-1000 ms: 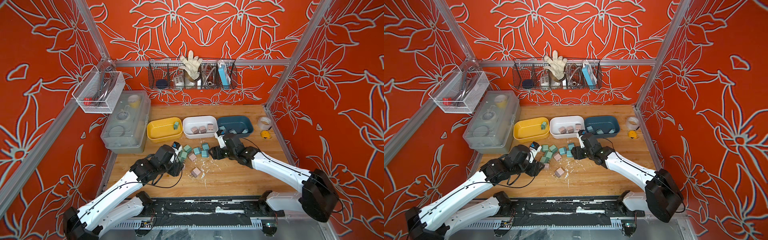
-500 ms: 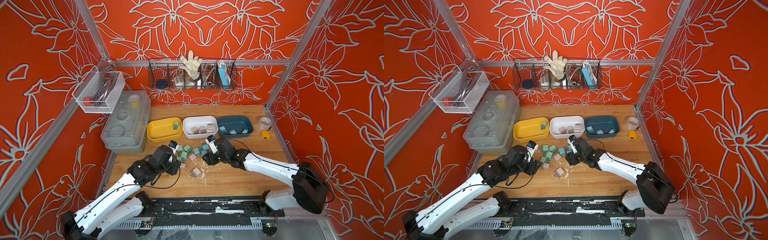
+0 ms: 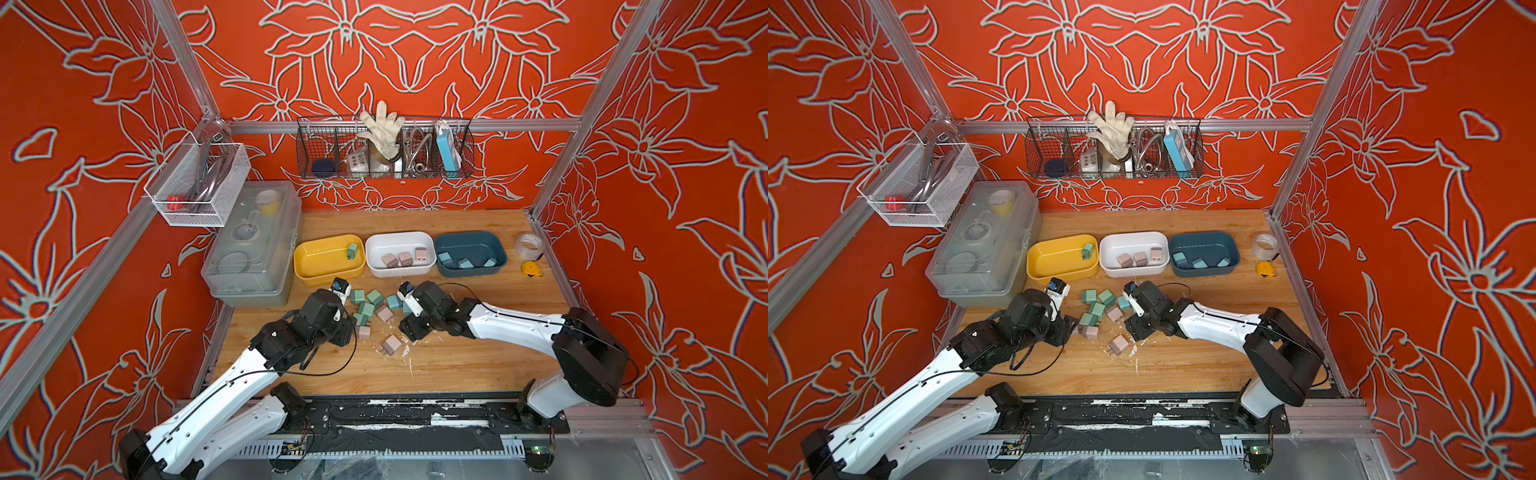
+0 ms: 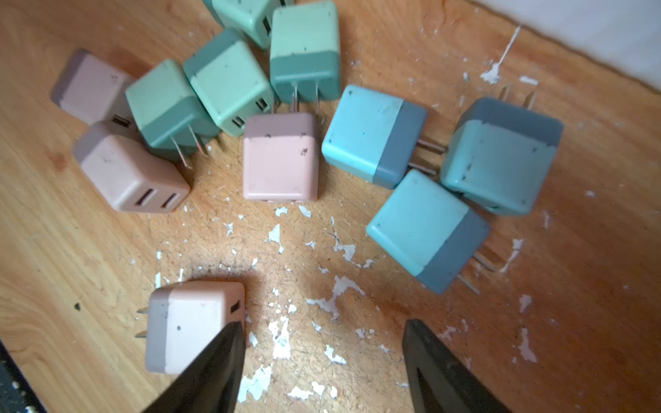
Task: Place the plugs by color into the storage box
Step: Pick up the plug from the center of the board.
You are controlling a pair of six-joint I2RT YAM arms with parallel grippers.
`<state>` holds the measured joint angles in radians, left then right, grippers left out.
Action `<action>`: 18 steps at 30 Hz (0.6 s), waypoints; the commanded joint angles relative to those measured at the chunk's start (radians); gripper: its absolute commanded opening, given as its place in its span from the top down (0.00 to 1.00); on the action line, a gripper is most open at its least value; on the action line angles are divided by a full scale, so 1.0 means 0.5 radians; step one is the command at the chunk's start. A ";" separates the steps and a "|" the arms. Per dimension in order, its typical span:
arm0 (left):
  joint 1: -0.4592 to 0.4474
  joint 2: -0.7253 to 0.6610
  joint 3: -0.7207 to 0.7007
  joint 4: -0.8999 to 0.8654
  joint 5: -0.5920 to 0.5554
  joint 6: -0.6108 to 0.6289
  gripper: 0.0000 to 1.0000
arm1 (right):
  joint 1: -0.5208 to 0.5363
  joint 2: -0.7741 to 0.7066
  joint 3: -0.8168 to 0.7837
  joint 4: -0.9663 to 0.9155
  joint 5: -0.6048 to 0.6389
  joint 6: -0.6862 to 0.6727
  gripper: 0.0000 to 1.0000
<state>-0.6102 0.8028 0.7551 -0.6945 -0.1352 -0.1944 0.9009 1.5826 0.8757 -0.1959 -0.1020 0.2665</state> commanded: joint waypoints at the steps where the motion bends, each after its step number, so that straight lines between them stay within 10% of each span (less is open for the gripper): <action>1: 0.032 0.016 -0.001 0.015 -0.013 0.033 0.39 | 0.036 0.075 0.107 -0.075 0.063 -0.099 0.25; 18: 0.161 0.023 -0.001 0.035 0.019 0.033 0.39 | 0.097 0.276 0.171 -0.158 0.159 -0.170 0.27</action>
<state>-0.5404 0.8200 0.7551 -0.6937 -0.1337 -0.1825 0.9375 1.6962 0.9344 -0.2459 -0.0448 0.1944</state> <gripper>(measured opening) 0.610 0.736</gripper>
